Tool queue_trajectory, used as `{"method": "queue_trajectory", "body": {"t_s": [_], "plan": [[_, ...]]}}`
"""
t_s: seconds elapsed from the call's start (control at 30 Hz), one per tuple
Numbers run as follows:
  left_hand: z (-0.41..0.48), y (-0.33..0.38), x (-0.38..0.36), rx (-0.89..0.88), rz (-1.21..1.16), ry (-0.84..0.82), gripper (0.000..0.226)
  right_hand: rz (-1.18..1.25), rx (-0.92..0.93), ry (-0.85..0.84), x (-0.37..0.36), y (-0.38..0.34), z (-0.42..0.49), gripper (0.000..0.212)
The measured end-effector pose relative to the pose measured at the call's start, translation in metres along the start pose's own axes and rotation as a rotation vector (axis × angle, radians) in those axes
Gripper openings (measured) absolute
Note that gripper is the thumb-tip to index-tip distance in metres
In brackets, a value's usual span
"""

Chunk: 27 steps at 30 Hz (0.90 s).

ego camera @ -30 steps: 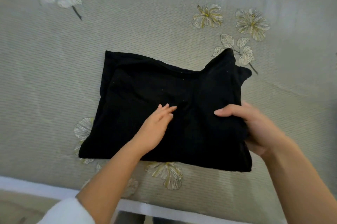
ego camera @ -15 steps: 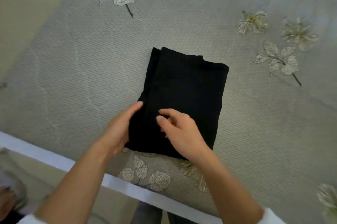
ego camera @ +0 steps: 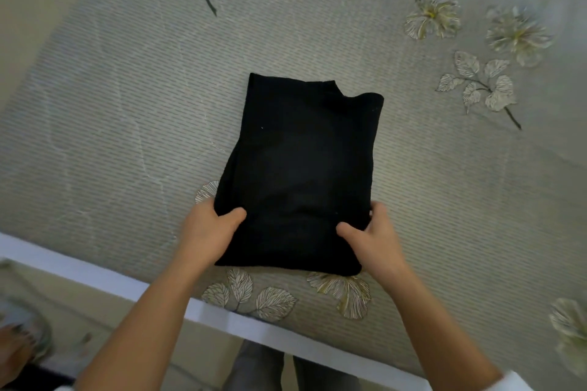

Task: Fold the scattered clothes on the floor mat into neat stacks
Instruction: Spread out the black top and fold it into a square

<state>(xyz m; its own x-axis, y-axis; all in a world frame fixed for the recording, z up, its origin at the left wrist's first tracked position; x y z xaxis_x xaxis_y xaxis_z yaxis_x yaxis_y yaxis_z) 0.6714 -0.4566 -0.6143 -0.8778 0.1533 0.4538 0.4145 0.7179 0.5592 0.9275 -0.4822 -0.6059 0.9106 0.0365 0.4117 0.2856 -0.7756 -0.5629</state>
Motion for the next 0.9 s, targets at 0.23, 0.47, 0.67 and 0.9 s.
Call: {"method": "queue_trajectory", "body": {"t_s": [0.23,0.47,0.67,0.9], "plan": [[-0.070,0.005,-0.076,0.244,0.181,-0.934,0.032,-0.336,0.206,0.213,0.087,-0.041,0.026,0.042],[-0.078,0.087,-0.117,-0.387,0.020,-0.534,0.026,-0.655,0.453,0.521,0.101,-0.041,0.026,0.056],[-0.009,0.128,-0.117,-0.959,0.717,0.088,0.055,-0.763,0.379,0.474,0.042,0.012,0.017,0.065],[0.046,0.070,-0.113,-0.782,0.999,0.027,0.059,-0.800,0.274,0.399,0.029,0.057,0.028,0.057]]}}
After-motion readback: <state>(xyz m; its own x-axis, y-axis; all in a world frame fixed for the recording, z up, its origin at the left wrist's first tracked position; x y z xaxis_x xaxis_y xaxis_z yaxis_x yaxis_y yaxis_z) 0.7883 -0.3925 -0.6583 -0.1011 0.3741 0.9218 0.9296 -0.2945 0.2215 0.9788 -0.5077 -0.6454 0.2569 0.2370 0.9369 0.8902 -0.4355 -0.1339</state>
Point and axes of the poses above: each hand's wrist, its own z-axis towards the middle knuckle, its own x-axis out of the back of the hand, y = z × x, the point moved 4 cm from there along z, towards the middle knuckle, and after that the axes turned 1 degree about -x, right-handed, at the moved point
